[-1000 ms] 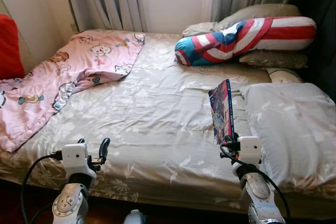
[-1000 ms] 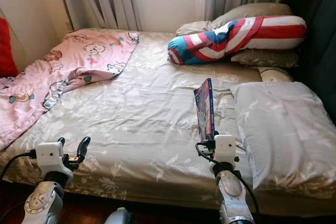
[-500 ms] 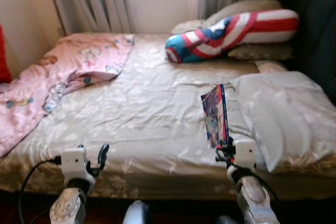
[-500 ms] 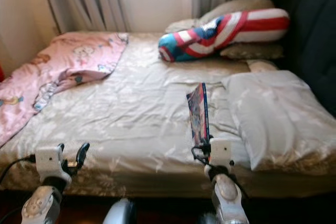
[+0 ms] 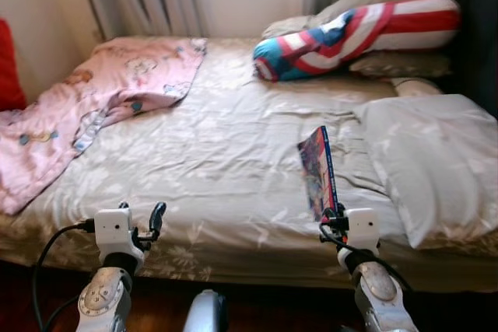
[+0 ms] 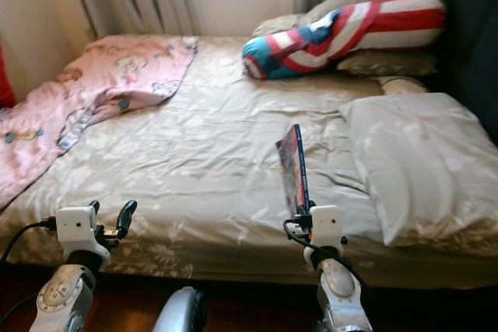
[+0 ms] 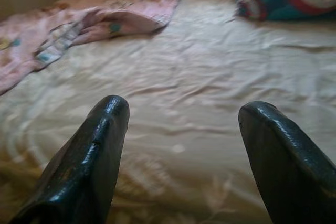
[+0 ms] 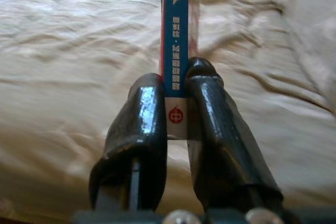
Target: Clean up the room
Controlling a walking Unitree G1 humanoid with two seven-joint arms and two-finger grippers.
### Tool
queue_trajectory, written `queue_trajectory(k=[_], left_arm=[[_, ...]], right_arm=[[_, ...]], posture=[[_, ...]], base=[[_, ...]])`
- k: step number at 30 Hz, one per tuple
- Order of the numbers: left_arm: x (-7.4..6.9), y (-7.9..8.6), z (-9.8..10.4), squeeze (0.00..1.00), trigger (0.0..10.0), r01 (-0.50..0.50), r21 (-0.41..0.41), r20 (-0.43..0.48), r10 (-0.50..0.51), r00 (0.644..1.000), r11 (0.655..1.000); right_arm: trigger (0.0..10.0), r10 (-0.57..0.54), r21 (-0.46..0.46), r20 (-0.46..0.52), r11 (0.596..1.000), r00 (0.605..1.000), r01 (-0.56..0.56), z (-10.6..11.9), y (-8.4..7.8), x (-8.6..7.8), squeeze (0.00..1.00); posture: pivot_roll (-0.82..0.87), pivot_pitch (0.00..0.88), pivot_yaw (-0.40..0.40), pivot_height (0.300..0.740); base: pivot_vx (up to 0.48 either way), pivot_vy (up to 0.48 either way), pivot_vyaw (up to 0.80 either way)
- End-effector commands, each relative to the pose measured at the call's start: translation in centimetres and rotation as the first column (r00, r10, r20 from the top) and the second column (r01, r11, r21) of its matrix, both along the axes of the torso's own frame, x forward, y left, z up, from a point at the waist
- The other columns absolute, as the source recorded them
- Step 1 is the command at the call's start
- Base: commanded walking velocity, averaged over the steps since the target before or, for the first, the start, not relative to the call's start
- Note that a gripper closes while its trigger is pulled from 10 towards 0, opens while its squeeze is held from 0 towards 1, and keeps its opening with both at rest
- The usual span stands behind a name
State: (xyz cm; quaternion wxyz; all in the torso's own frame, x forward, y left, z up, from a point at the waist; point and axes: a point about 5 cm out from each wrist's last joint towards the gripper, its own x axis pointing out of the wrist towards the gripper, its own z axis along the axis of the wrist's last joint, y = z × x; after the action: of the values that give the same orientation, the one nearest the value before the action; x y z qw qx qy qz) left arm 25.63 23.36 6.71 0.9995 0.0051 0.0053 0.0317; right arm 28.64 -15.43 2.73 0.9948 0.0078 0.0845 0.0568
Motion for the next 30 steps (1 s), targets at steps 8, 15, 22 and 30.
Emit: queue_trajectory(k=[8,15,22,30], left_arm=[[0.18,0.02,0.12,0.0,10.0,0.002,0.0,0.0,-0.002,1.0,1.0],[0.24,-0.03,0.11,0.0,10.0,0.007,0.004,-0.001,-0.007,1.0,1.0],[0.4,-0.11,0.25,0.0,10.0,0.011,0.005,0.003,-0.011,1.0,1.0],[0.45,-0.12,0.33,0.0,10.0,0.008,0.004,0.007,-0.008,1.0,1.0]], right_arm=[[10.0,-0.003,0.004,0.06,1.0,0.998,0.002,1.08,-0.12,0.69,0.0],[10.0,0.013,-0.008,0.06,1.0,0.998,-0.012,1.03,0.0,0.66,0.0],[10.0,0.02,-0.018,0.073,1.0,0.997,-0.019,1.22,0.15,0.74,0.0],[10.0,0.022,-0.012,0.075,1.0,0.997,-0.021,1.34,0.4,0.93,0.0]], posture=[[0.05,0.0,0.037,0.617],[0.05,0.0,0.04,0.617],[0.05,0.0,0.04,0.617],[0.05,0.0,0.039,0.617]], base=[[0.0,0.0,0.0],[0.106,0.0,0.0],[0.273,0.0,0.0],[0.277,0.0,0.0]])
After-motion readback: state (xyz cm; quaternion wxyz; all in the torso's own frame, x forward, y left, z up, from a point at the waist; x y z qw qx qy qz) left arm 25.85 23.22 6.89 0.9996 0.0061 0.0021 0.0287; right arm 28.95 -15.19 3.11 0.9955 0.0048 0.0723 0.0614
